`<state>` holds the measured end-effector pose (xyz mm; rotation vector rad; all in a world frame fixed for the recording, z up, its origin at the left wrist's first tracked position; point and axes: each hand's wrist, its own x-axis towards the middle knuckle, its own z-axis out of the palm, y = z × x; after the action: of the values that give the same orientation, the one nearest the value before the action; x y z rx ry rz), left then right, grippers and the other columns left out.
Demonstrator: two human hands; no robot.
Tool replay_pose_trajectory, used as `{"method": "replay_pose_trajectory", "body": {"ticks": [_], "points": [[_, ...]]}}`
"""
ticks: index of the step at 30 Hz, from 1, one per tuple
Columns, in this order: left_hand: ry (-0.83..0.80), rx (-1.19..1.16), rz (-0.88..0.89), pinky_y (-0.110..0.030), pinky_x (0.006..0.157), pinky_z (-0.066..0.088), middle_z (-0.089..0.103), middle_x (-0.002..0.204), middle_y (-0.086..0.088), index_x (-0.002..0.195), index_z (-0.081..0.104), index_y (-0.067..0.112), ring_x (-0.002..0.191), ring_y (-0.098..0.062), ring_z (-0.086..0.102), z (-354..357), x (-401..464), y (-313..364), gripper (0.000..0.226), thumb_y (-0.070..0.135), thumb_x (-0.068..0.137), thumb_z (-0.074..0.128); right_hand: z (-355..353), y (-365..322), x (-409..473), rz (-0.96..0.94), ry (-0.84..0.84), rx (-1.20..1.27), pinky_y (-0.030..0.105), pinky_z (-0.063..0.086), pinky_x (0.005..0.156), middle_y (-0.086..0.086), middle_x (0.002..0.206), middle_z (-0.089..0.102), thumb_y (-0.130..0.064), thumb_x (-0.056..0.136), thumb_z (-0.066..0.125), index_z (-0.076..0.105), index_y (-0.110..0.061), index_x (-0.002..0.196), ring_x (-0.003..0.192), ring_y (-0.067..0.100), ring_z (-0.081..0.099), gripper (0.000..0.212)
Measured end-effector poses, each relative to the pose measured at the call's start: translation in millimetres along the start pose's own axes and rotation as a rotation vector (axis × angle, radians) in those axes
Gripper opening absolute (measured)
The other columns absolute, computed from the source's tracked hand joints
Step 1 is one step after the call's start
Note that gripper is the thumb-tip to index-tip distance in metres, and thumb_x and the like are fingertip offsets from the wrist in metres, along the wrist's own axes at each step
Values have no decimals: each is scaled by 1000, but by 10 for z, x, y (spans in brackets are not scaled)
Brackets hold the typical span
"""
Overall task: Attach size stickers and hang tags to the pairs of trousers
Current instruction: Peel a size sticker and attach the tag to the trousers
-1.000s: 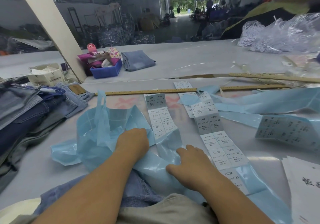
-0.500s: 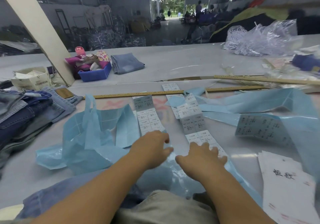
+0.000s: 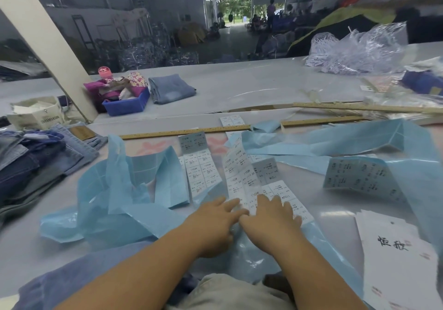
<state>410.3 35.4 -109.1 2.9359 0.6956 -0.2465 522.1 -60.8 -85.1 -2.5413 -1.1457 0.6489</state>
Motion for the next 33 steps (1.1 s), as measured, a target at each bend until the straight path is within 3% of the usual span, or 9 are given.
{"method": "replay_pose_trajectory", "body": {"ticks": [4,7,11,14,18,21,26,29,33], "points": [[20,43,-13,-37,107,35,52,132,5,131,50,30,123,-19,46,-74,-20,4,37,30,95,44,52,-15,-52,-108,-103,106,37,41,95,6,136,49,-40,84,51,45,-24,134,122,27,44,53],[70,83,-95,-35,99,40,59,120,3,120,55,25,111,-19,51,-132,-25,-37,31,27,91,47,32,-58,-88,-223,-126,251,31,44,82,2,130,56,-34,87,52,49,-24,132,111,21,54,46],[34,26,-36,-37,111,29,40,144,7,141,38,33,132,-18,37,-73,-37,-55,48,36,94,42,18,-59,-106,-176,-125,213,35,46,91,-1,124,59,-35,81,52,52,-29,127,109,20,53,46],[-11,69,-35,-39,109,29,44,138,7,139,42,34,129,-18,39,-68,-30,-58,44,47,97,34,14,-35,-80,-14,-95,-53,47,37,102,5,129,52,-46,78,49,47,-28,126,119,29,45,51],[7,94,-112,-37,107,34,49,132,3,130,49,24,123,-19,43,-80,-35,-92,44,51,99,35,81,-51,-87,-104,-140,61,41,40,102,7,143,43,-47,86,49,36,-24,141,127,29,40,61],[43,68,-87,-37,111,29,38,146,2,140,39,24,132,-19,36,-68,-34,-93,50,49,97,38,73,-78,-94,-174,-161,261,35,44,98,2,142,46,-32,84,55,38,-23,141,125,23,45,60],[-21,97,-30,-43,120,8,-5,165,3,154,12,39,151,-22,0,-11,-18,-113,62,47,98,36,57,-56,-111,-205,-152,401,24,44,81,0,132,55,-17,78,60,45,-18,134,114,18,54,59],[-72,135,-24,-46,120,9,-8,165,1,151,16,45,151,-26,-4,8,-18,-116,56,49,98,34,32,-73,-130,-232,-134,393,24,45,83,0,138,49,-17,78,59,40,-20,141,119,18,51,66],[-113,134,-43,-46,121,11,-9,165,0,151,18,45,151,-25,-5,-41,-53,-55,56,58,97,28,-143,-77,-213,-259,-65,381,15,36,64,-2,140,47,-26,81,60,43,-26,140,105,12,47,62]]}}
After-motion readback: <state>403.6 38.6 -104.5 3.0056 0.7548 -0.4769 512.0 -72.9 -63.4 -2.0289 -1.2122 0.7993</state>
